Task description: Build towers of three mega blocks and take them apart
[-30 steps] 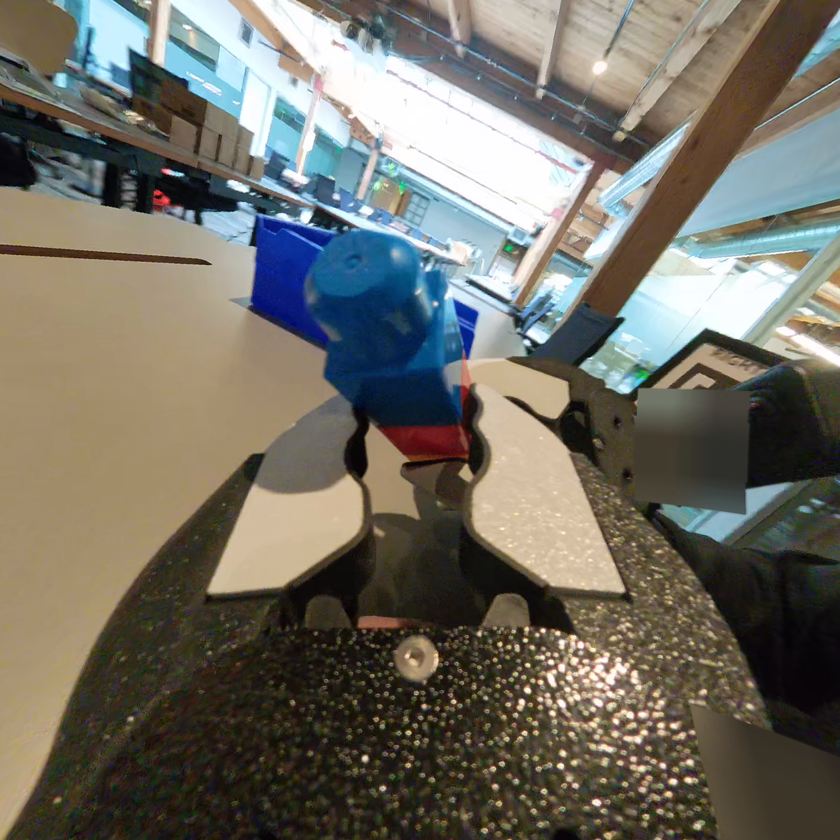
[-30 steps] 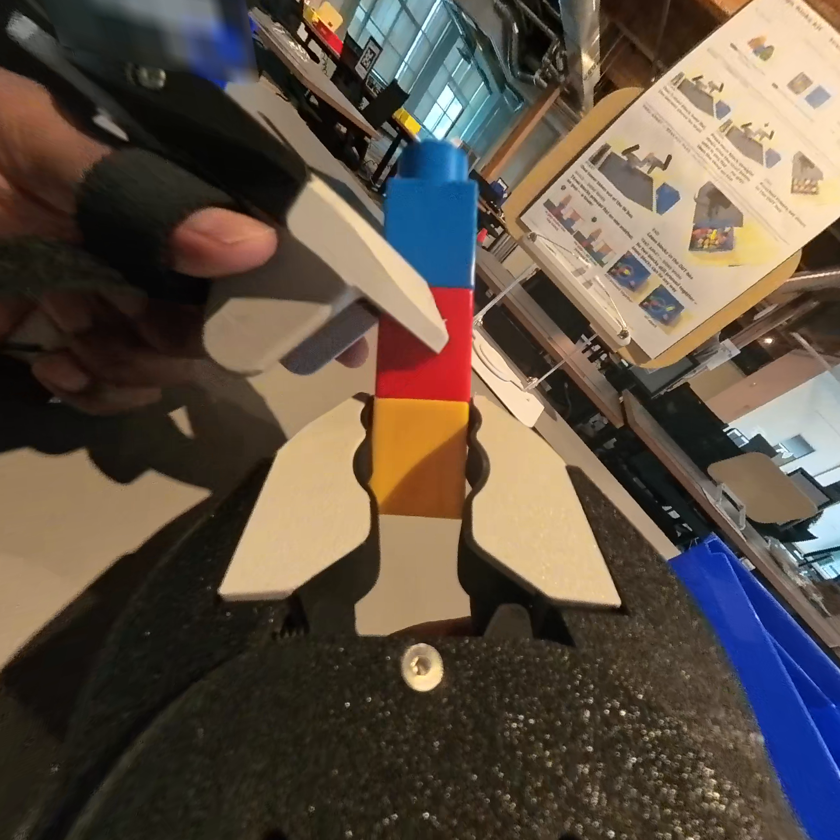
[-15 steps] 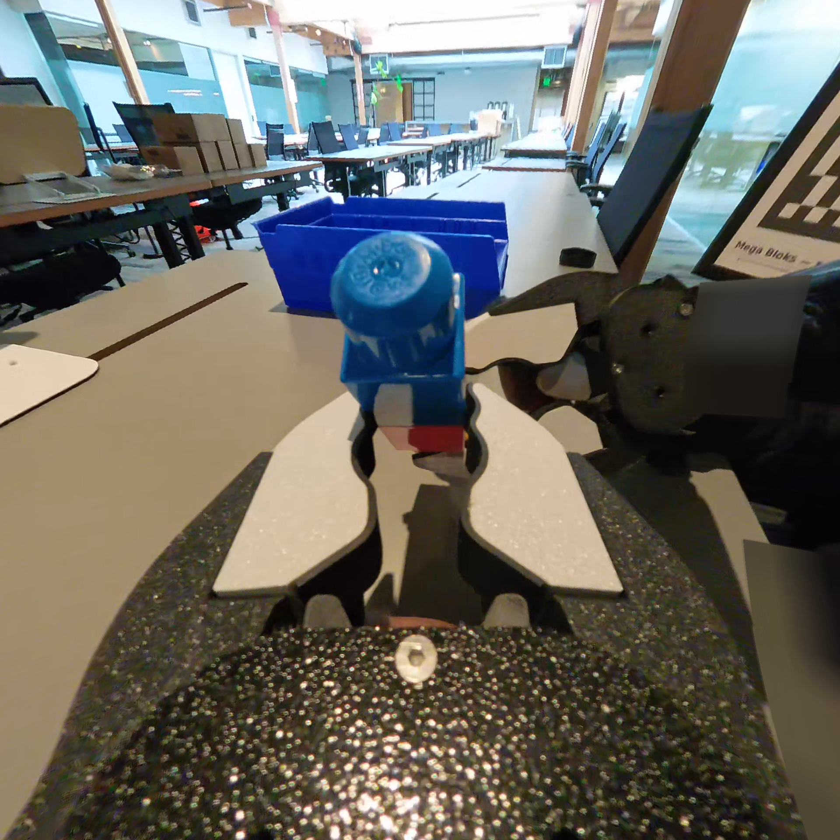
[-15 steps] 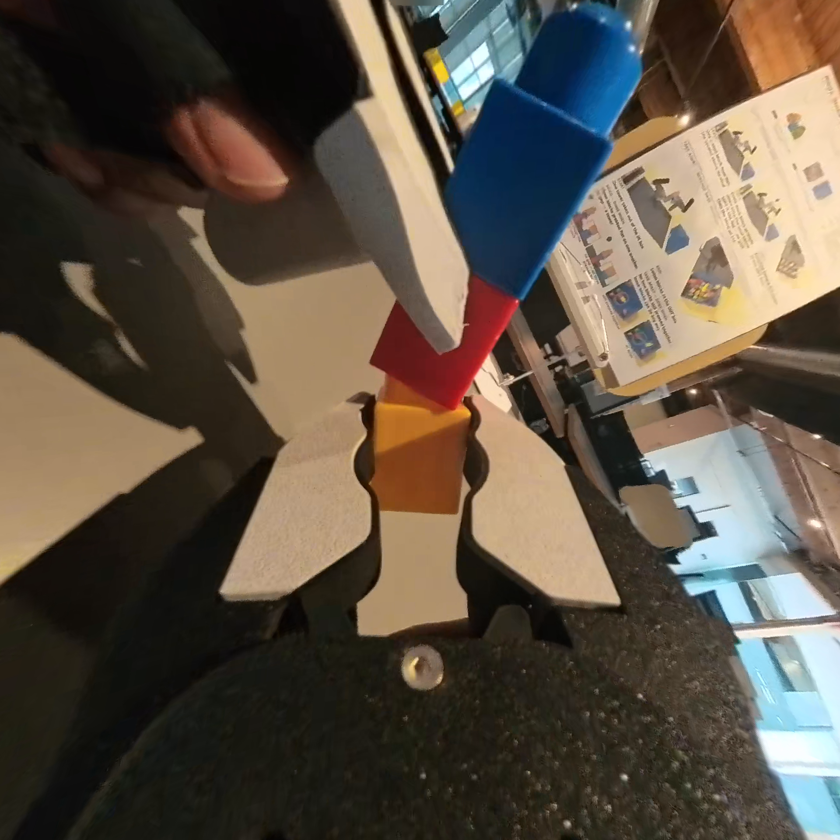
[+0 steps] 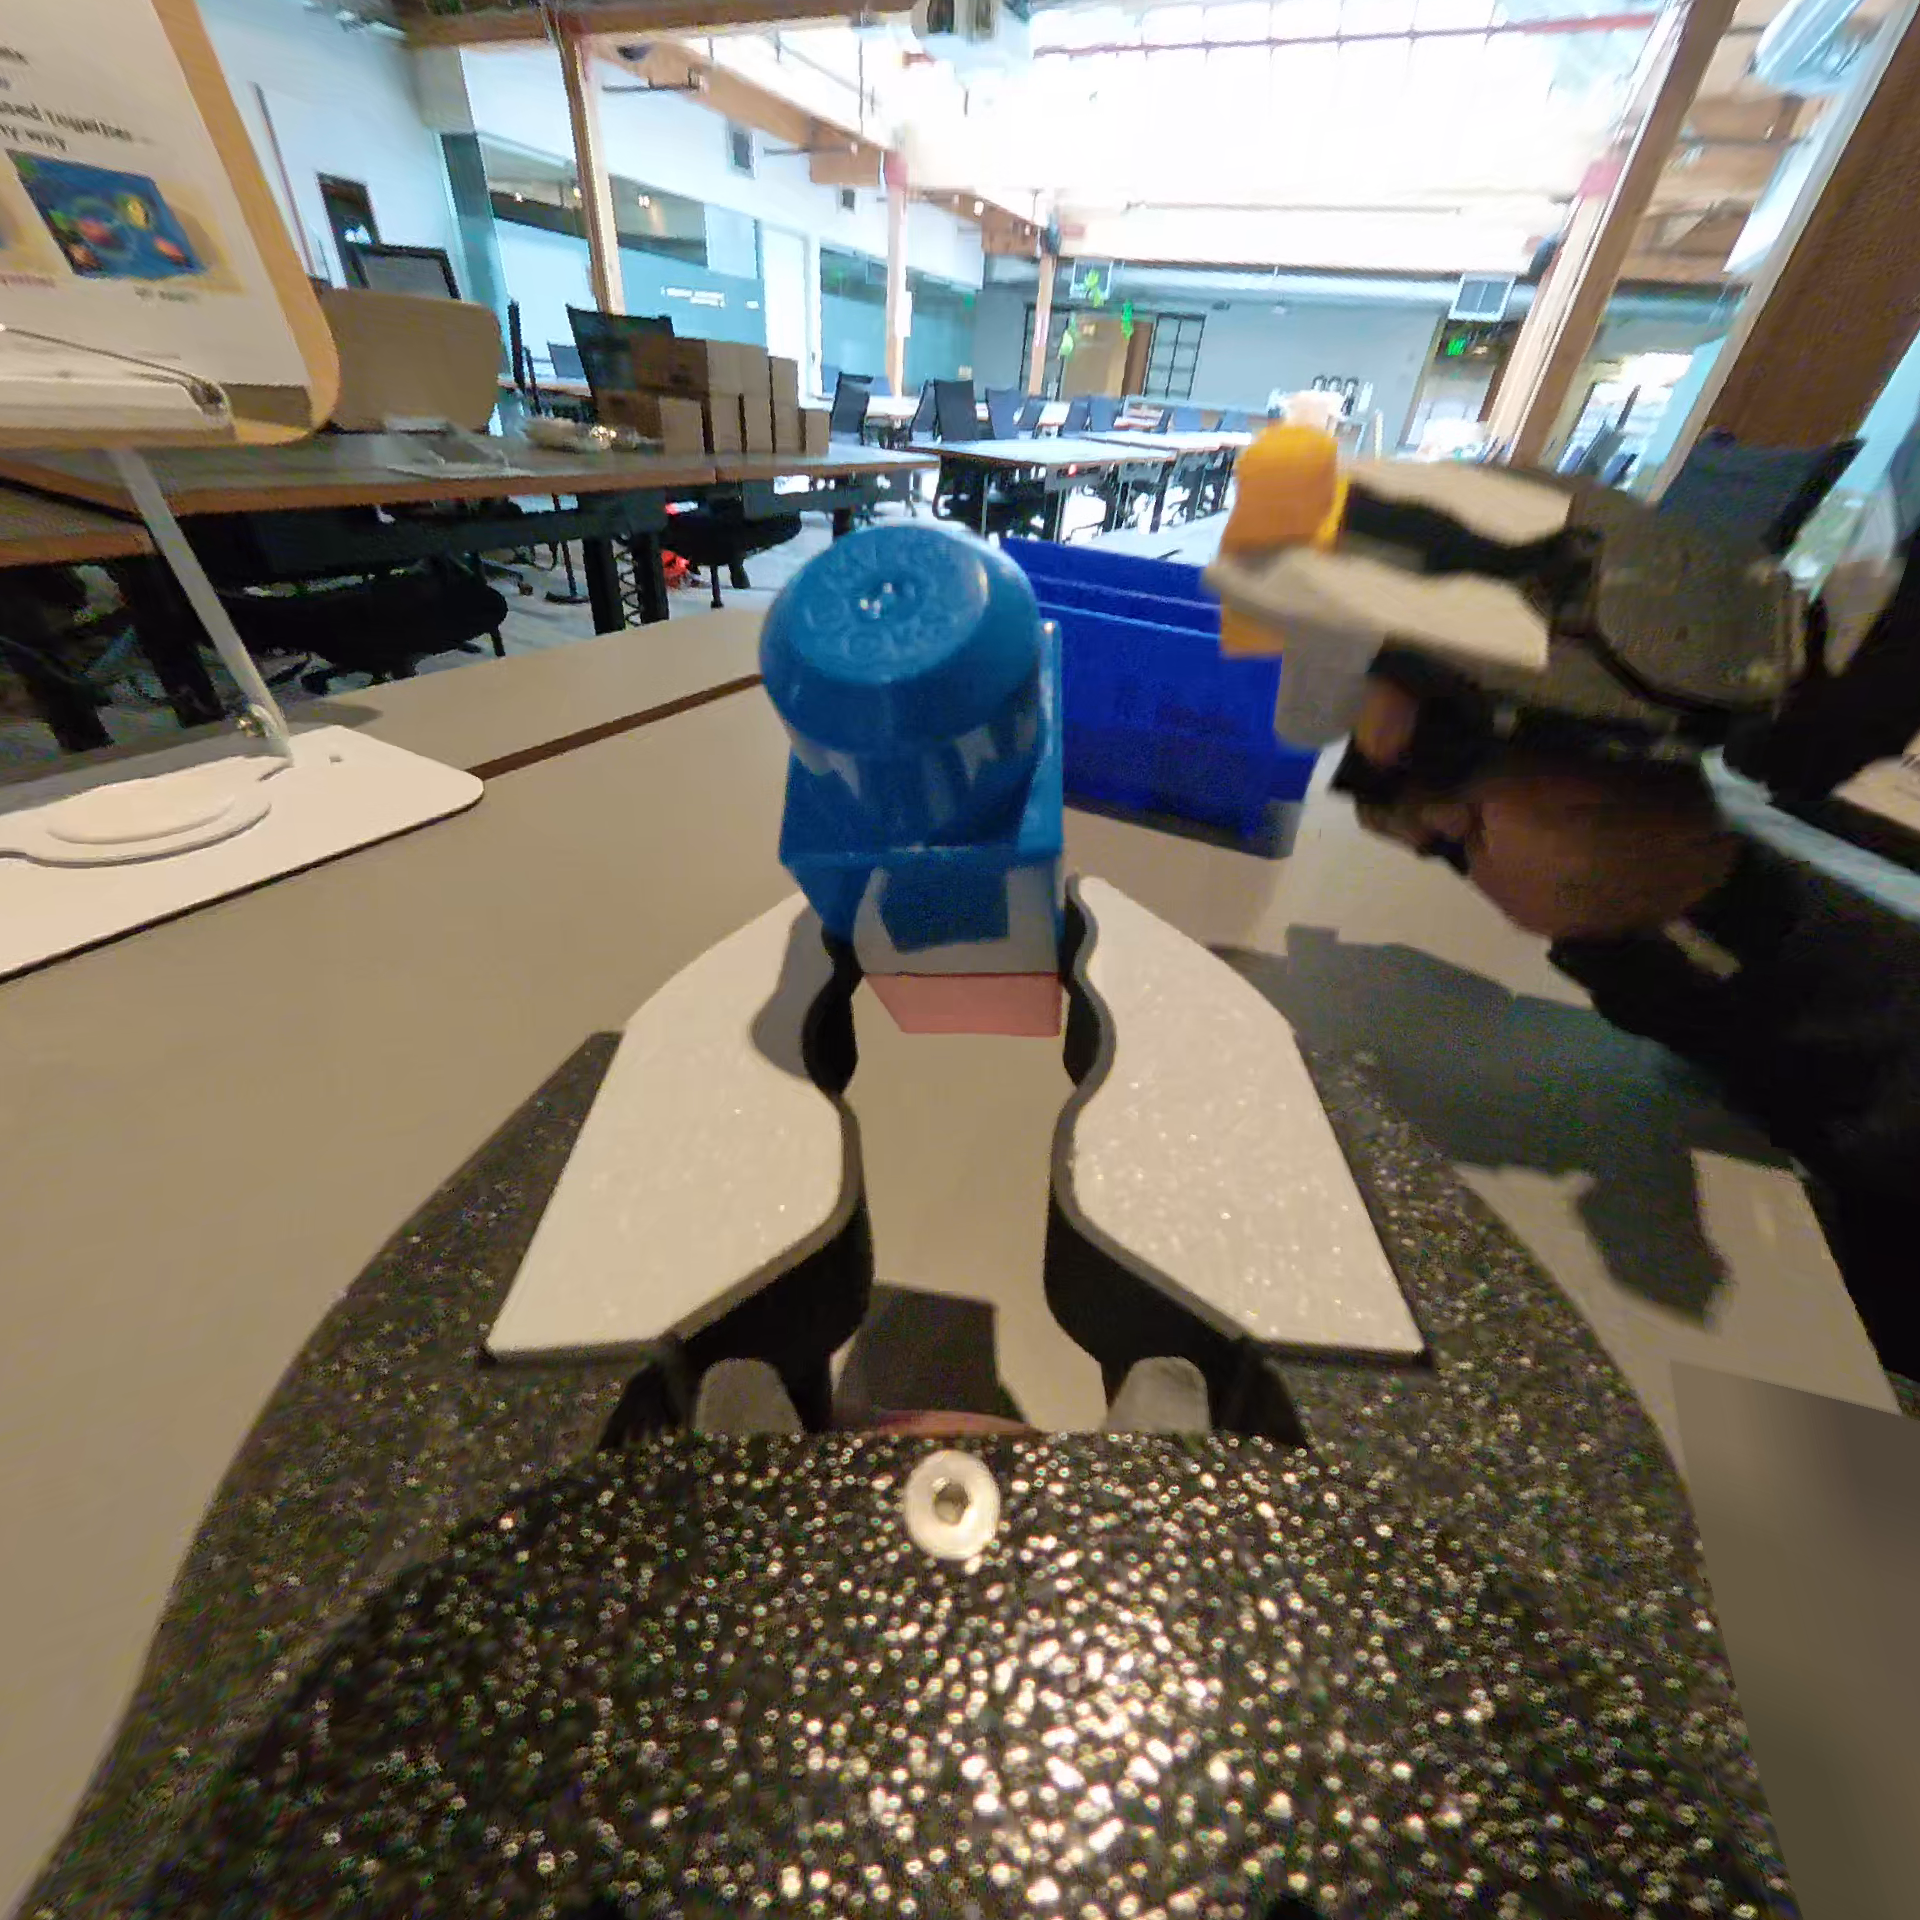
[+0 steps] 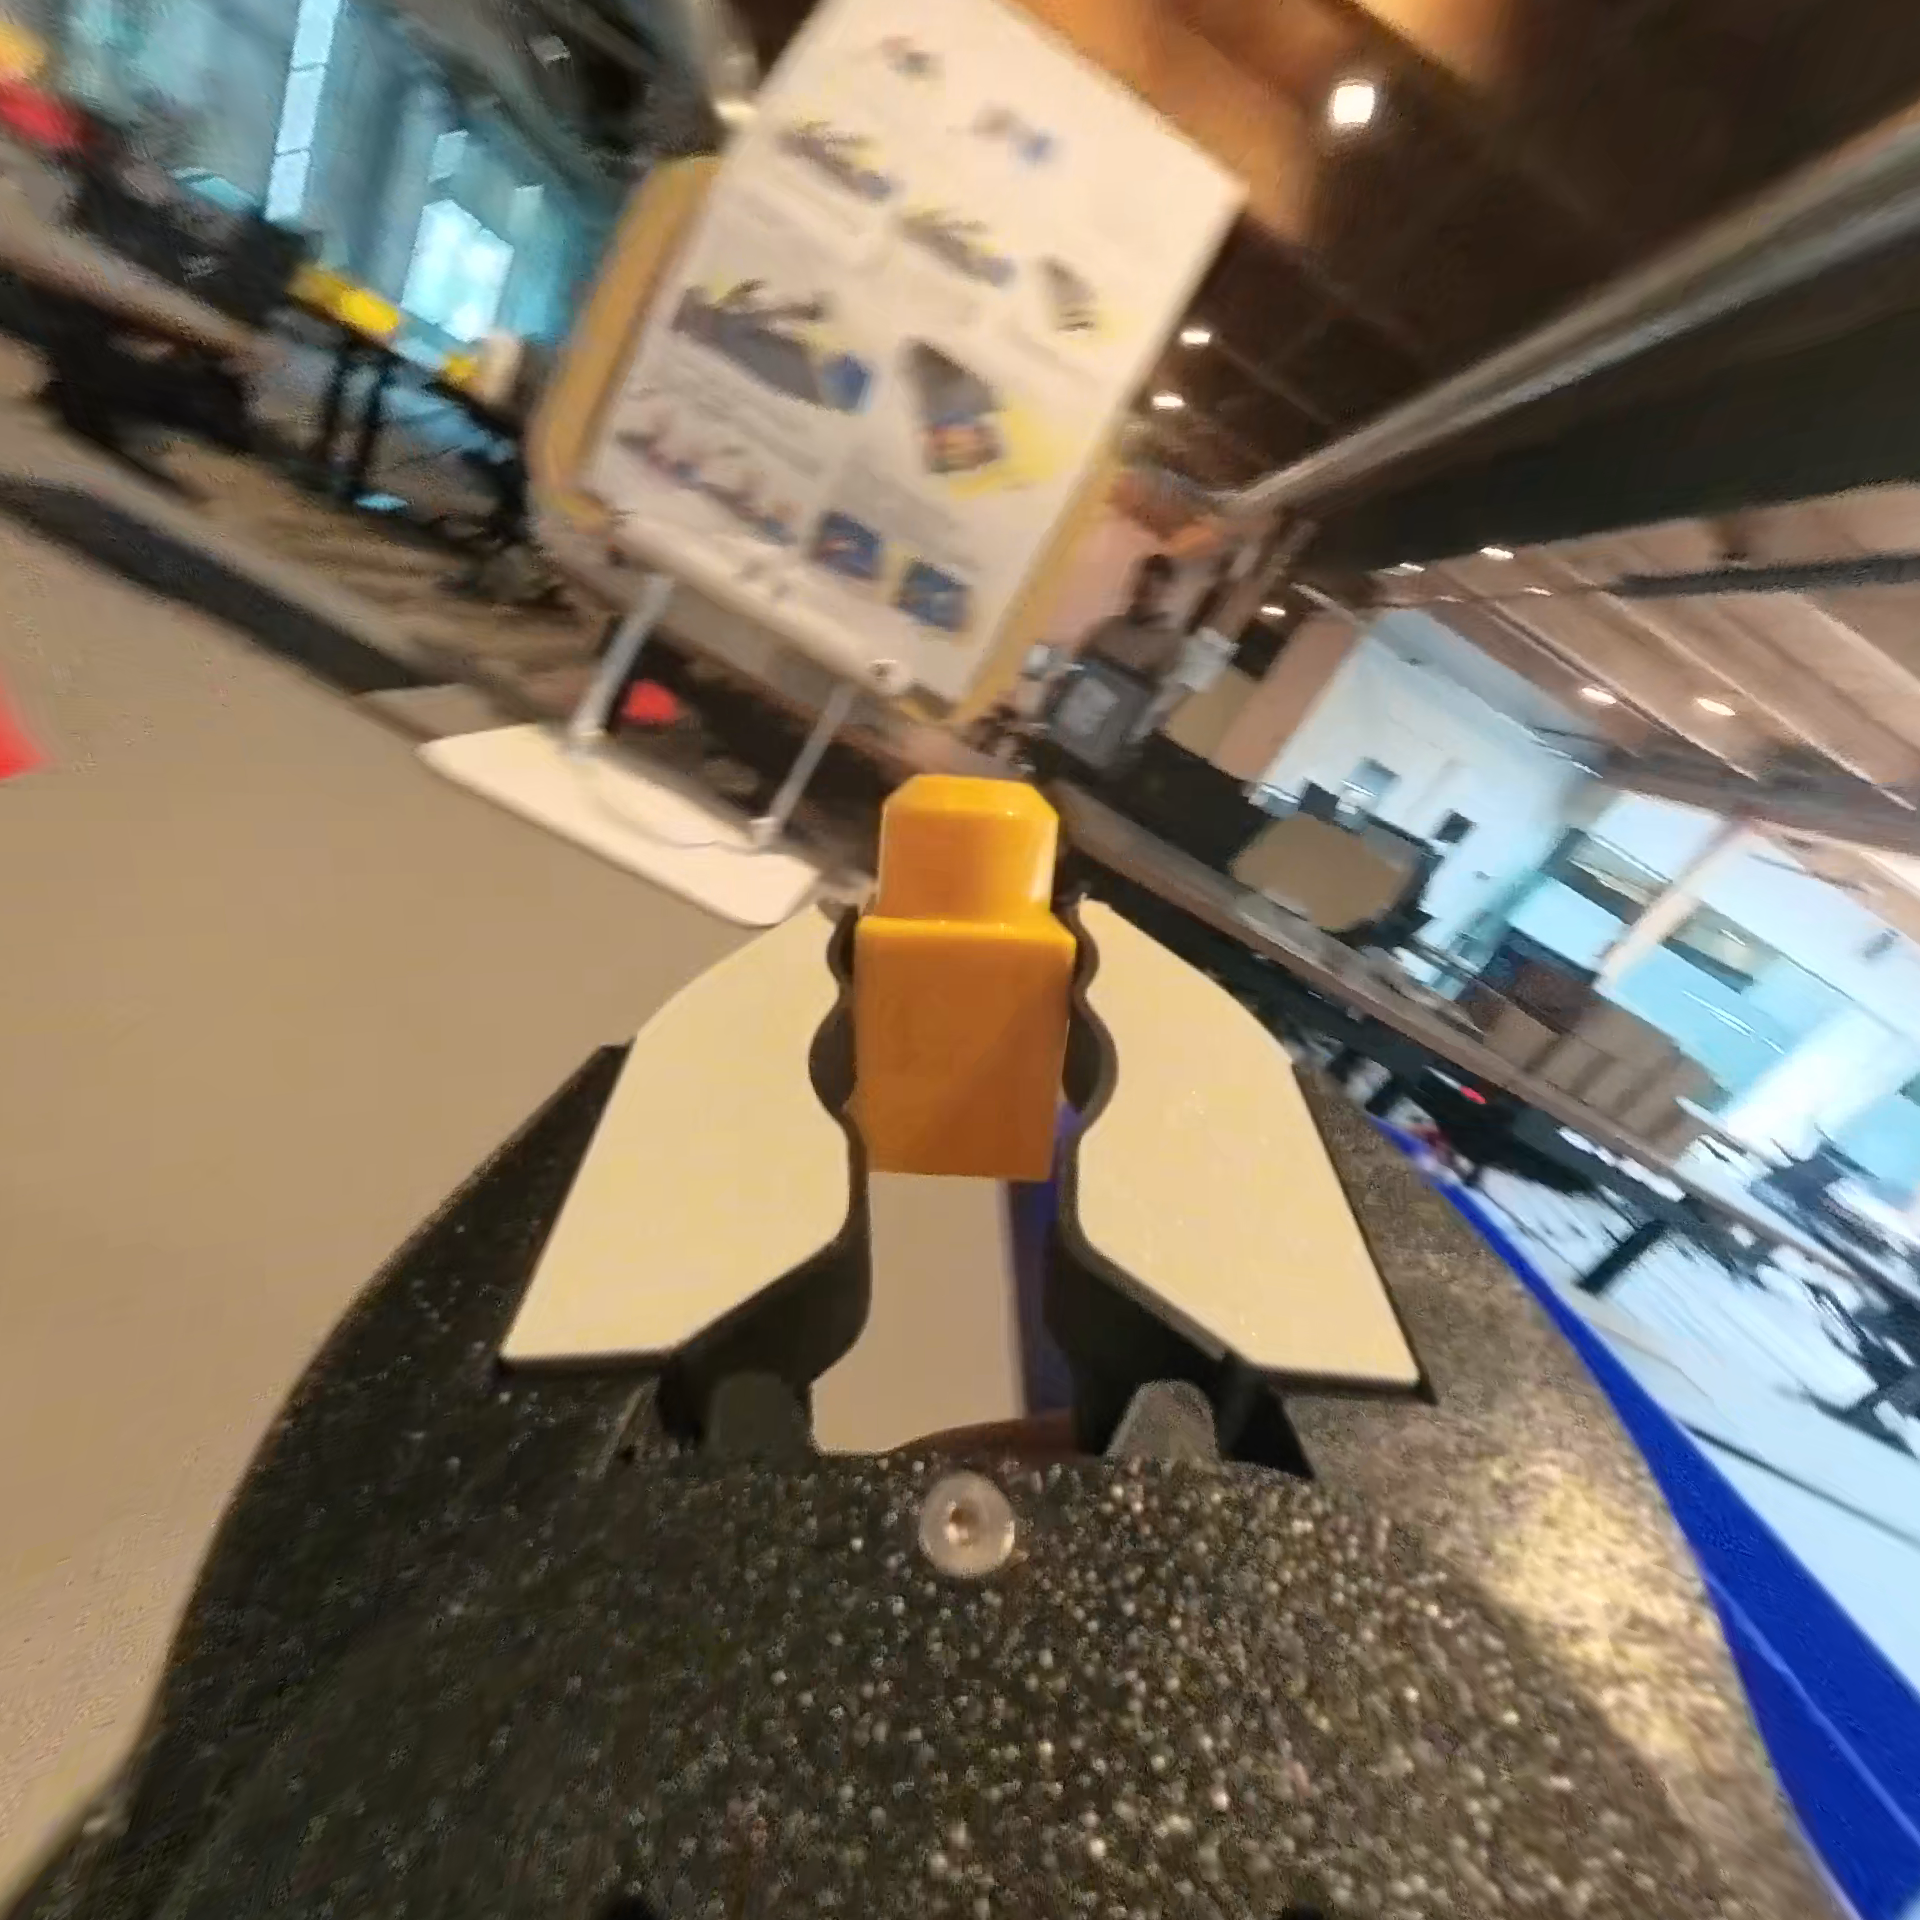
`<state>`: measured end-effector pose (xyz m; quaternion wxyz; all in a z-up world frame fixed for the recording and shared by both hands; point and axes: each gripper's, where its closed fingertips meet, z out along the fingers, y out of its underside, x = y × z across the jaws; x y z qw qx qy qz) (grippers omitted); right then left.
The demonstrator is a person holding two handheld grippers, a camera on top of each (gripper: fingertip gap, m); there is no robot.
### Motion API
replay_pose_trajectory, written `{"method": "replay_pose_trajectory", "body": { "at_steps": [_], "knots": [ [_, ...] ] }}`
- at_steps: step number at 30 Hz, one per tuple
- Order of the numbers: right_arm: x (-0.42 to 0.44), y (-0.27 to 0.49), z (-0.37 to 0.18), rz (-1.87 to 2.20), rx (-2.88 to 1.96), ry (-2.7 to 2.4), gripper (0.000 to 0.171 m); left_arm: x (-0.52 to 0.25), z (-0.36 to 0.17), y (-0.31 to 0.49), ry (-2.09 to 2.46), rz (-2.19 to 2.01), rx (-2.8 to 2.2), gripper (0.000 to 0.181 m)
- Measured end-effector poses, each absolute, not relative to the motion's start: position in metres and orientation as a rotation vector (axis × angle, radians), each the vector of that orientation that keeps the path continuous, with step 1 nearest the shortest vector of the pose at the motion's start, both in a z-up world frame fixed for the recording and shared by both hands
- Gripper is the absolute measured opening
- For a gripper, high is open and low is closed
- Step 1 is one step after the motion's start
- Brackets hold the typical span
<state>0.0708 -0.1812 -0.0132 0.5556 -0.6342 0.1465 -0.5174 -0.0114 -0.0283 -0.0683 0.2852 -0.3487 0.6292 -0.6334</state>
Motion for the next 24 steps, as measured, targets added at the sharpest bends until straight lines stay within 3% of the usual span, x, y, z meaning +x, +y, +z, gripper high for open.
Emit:
{"method": "replay_pose_trajectory", "body": {
  "at_steps": [4,9,14,24],
  "knots": [
    [0.122,-0.269,0.012,-1.286,-1.388,0.618,0.037,-0.010,-0.076,-0.041,1.734,-1.668,-0.915,0.036],
    [0.182,-0.332,-0.035,-1.143,-1.557,0.933,0.037,-0.008,-0.089,-0.049,1.794,-1.617,-0.913,0.036],
    [0.187,-0.344,-0.051,-1.129,-1.604,0.988,0.039,-0.005,-0.094,-0.048,1.807,-1.593,-0.929,0.036],
    [0.159,-0.319,-0.023,-1.227,-1.640,0.886,0.040,-0.003,-0.096,-0.040,1.790,-1.418,-0.896,0.036]
  ]
}}
